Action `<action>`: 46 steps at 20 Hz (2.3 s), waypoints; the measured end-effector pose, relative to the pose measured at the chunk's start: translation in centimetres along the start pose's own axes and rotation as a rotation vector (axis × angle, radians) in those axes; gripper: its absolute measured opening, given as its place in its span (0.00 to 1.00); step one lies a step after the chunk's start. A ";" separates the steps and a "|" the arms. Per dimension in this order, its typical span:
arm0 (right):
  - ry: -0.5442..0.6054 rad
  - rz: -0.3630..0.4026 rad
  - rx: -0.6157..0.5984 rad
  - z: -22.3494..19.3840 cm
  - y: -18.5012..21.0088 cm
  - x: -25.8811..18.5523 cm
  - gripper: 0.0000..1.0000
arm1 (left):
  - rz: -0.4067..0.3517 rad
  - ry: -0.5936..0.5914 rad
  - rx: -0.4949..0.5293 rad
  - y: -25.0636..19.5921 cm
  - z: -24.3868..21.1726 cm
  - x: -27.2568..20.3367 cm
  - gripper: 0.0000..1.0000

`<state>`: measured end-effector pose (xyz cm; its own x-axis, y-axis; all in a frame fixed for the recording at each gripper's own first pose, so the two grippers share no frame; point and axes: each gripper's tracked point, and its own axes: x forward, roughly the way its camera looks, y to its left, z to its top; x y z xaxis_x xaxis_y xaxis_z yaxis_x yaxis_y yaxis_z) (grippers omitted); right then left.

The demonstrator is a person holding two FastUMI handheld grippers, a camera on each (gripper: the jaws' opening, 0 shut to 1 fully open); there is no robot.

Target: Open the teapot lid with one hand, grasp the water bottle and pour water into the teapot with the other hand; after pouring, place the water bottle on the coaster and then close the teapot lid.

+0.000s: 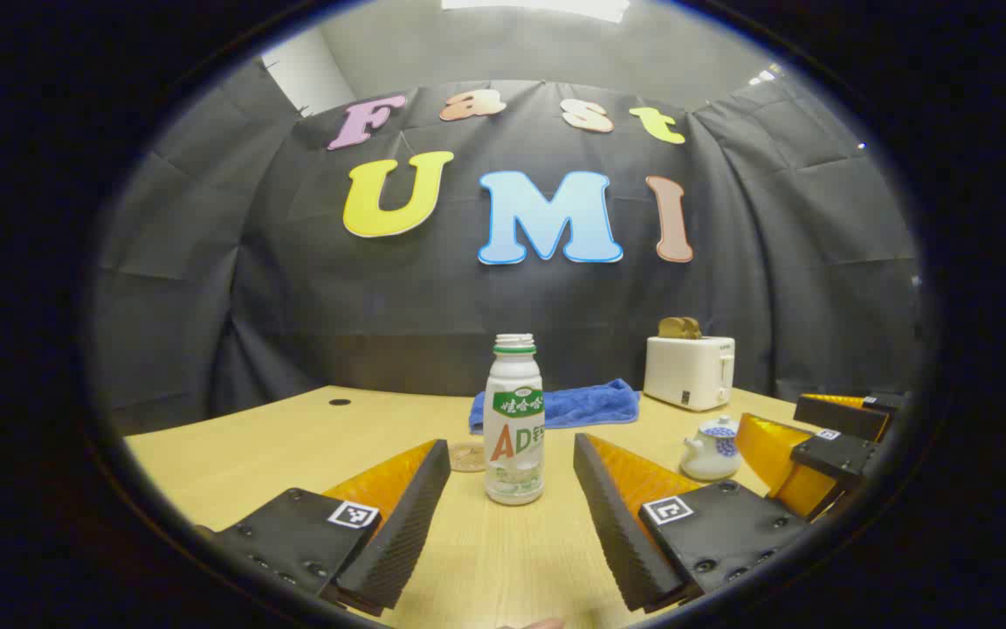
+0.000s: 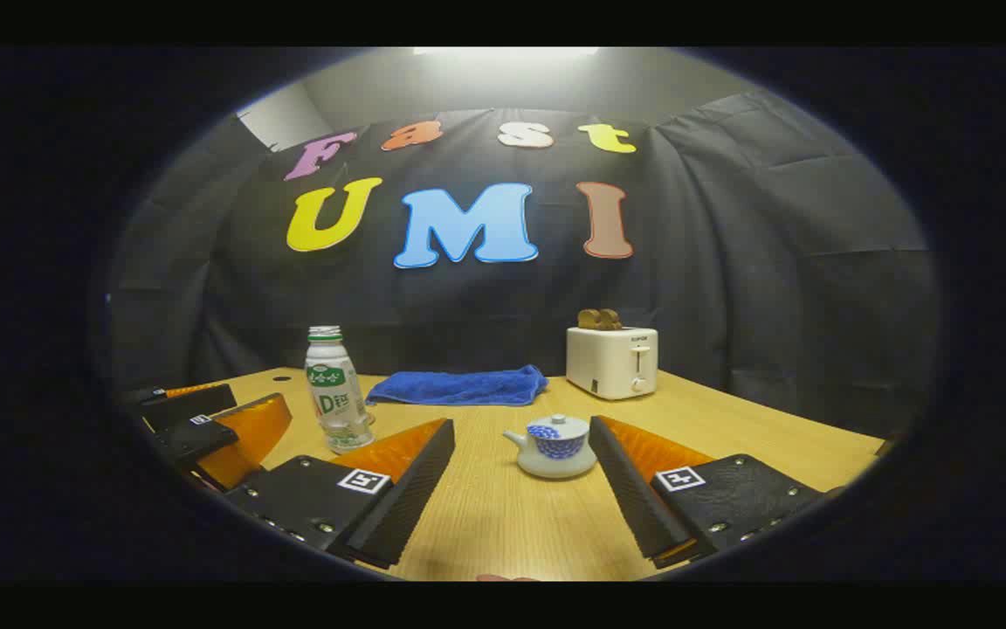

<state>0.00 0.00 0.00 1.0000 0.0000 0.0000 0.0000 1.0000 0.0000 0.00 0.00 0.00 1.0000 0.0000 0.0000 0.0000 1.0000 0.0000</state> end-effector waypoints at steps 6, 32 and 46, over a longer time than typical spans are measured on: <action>0.033 -0.014 0.010 -0.3 -2.0 1.9 0.95 | -0.028 -0.025 0.015 -1.0 0.9 0.8 1.00; 0.210 -0.028 0.005 -3.2 -3.9 11.9 0.28 | -0.027 0.020 0.041 0.1 0.0 4.9 1.00; 0.059 0.017 -0.069 0.7 -3.3 10.6 0.01 | -0.040 0.051 0.006 -0.3 -1.2 5.7 0.88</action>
<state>10.57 -3.28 0.66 0.9981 0.0152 -0.0597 -0.0192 0.9975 -0.0679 5.74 -0.27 -1.24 0.9979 -0.0401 -0.0506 0.0404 0.9992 0.0050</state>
